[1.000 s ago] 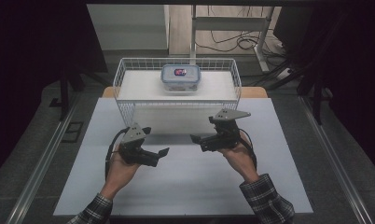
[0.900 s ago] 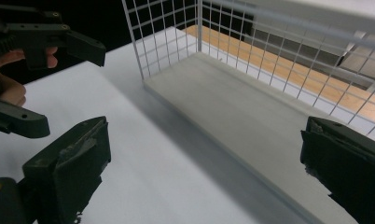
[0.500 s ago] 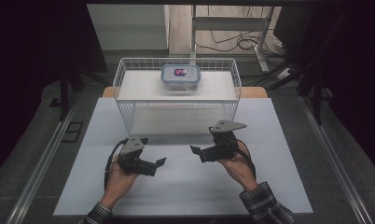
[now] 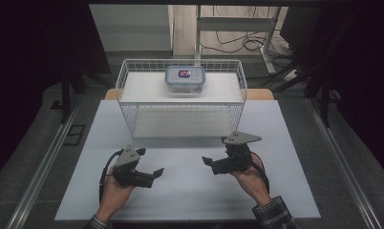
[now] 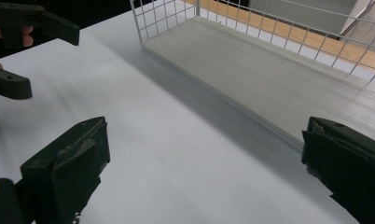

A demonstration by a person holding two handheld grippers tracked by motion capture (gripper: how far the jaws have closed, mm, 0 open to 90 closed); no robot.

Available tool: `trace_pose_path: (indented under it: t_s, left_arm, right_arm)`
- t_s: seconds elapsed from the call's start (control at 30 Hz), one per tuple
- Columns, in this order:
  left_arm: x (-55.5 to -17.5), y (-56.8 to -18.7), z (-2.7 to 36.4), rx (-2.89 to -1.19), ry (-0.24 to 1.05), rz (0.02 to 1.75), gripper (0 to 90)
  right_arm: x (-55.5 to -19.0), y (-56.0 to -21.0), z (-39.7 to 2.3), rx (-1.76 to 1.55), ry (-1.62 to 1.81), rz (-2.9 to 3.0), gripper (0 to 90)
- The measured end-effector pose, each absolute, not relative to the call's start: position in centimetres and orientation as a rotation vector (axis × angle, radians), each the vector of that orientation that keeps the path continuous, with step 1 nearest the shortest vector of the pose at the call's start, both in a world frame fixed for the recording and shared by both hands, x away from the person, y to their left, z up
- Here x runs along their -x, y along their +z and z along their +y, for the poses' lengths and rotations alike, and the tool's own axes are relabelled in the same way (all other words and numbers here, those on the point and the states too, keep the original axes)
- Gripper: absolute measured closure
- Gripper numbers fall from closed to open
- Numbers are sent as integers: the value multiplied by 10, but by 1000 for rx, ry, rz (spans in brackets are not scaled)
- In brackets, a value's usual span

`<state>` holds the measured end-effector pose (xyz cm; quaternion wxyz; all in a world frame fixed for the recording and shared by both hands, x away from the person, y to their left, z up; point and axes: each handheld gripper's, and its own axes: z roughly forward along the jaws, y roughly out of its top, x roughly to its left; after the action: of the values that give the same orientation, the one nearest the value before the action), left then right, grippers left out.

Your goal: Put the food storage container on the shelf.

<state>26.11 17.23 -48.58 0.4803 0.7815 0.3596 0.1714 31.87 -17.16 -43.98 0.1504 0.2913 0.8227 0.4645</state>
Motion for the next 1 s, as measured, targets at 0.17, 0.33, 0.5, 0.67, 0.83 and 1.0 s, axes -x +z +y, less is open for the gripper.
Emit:
trace_pose_path:
  t_s: [0.17,0.33,0.5,0.67,0.83,1.0]
  left_arm:
    - [-253,-488,179,-1900,434,894,28]
    - [-248,-493,182,-1914,442,904,28]
    - [-240,-499,185,-1919,458,910,25]
    - [-235,-505,186,-1930,463,915,19]
    - [-229,-510,187,-1942,465,921,13]
    - [-222,-515,187,-1936,453,924,13]
  right_arm:
    - [-312,-439,-174,-847,1352,2355,8]
    - [-304,-445,-176,-833,1319,2342,7]
    - [-298,-454,-180,-843,1297,2340,7]
    - [-293,-460,-184,-850,1289,2337,7]
    - [-285,-468,-187,-836,1258,2336,7]
    - [-281,-475,-191,-851,1258,2342,7]
